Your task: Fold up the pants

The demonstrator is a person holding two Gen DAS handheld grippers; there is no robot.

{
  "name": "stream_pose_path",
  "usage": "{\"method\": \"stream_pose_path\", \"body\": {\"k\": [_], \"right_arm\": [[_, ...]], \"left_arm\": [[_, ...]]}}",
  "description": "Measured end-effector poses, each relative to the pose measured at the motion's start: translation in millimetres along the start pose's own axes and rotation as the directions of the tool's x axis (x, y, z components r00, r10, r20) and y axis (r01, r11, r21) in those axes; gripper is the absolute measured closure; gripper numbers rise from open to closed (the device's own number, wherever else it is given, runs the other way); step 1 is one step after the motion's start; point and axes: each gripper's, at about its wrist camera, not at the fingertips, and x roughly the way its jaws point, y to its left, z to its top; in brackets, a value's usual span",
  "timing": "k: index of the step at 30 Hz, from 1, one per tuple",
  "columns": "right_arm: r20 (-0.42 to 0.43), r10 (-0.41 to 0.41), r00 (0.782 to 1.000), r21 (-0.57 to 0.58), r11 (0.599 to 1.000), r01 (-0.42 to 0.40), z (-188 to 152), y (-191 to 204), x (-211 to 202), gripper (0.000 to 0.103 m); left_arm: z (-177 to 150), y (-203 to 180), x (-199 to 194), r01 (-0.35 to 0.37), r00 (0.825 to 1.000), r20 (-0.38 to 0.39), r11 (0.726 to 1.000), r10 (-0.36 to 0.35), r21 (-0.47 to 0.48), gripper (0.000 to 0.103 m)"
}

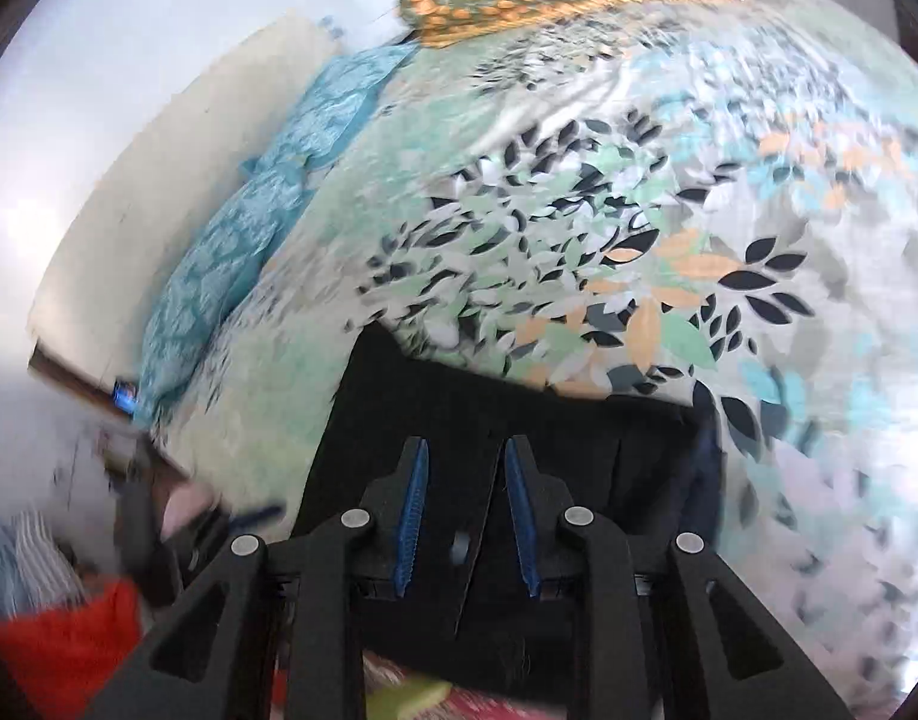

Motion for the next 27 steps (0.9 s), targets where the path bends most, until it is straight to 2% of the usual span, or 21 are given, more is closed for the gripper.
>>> {"method": "stream_pose_path", "body": {"k": [1,2,3,4,6,7,9,10,13,16,19,21,22,24,27], "right_arm": [[-0.026,-0.065,0.998,0.031,0.997,0.066,1,-12,18,0.08],[-0.056,-0.086,0.995,0.091,0.992,0.091,-1,-32,35,0.084],[-0.068,-0.077,0.995,0.137,0.987,0.086,-4,-45,42,0.099],[-0.071,-0.058,0.996,0.207,0.976,0.072,-8,-63,47,0.103],[-0.027,0.003,1.0,0.276,0.961,0.004,-14,-76,43,0.103],[-0.024,-0.007,1.0,0.27,0.963,0.013,-15,-73,39,0.103],[-0.032,-0.051,0.998,0.222,0.973,0.057,-15,-61,31,0.101],[-0.033,-0.082,0.996,0.178,0.98,0.087,-16,-51,24,0.096],[-0.015,-0.156,0.988,0.023,0.987,0.157,-25,-12,-1,0.088],[-0.018,-0.152,0.988,-0.095,0.984,0.15,-46,21,-20,0.087],[-0.077,-0.163,0.984,-0.192,0.97,0.146,-74,42,-14,0.087],[-0.13,-0.217,0.968,-0.264,0.948,0.177,-92,49,-2,0.087],[-0.168,-0.272,0.947,-0.3,0.93,0.214,-104,48,10,0.087],[-0.204,-0.314,0.927,-0.298,0.922,0.247,-119,38,21,0.087],[-0.193,-0.261,0.946,-0.209,0.953,0.22,-125,21,18,0.087]], "left_arm": [[-1,-2,0,-0.004,1.0,-0.001,1.0,0.004,0.008,0.016],[-4,-2,-2,-0.009,1.0,-0.003,1.0,0.009,0.012,0.016],[-5,-1,-4,-0.006,1.0,-0.004,1.0,0.006,0.008,0.016],[-5,-1,-5,-0.002,1.0,-0.003,1.0,0.002,0.0,0.016],[-4,2,-9,-0.005,1.0,0.005,1.0,0.005,-0.016,0.015],[-2,4,-10,-0.011,1.0,0.009,1.0,0.011,-0.025,0.015],[2,8,-10,-0.005,1.0,0.015,0.999,0.006,-0.054,0.015],[4,11,-11,0.002,1.0,0.016,0.997,-0.001,-0.073,0.015],[10,21,-13,0.016,1.0,0.021,0.99,-0.013,-0.14,0.015],[12,24,-13,-0.011,1.0,0.025,0.987,0.015,-0.157,0.015],[13,18,-7,-0.062,0.998,0.007,0.99,0.063,-0.128,0.015],[12,14,0,-0.062,0.998,-0.018,0.992,0.06,-0.112,0.015],[11,11,5,-0.06,0.998,-0.037,0.993,0.057,-0.102,0.015],[8,6,14,-0.07,0.995,-0.079,0.995,0.064,-0.074,0.015],[4,2,16,-0.073,0.994,-0.089,0.996,0.067,-0.056,0.014]]}}
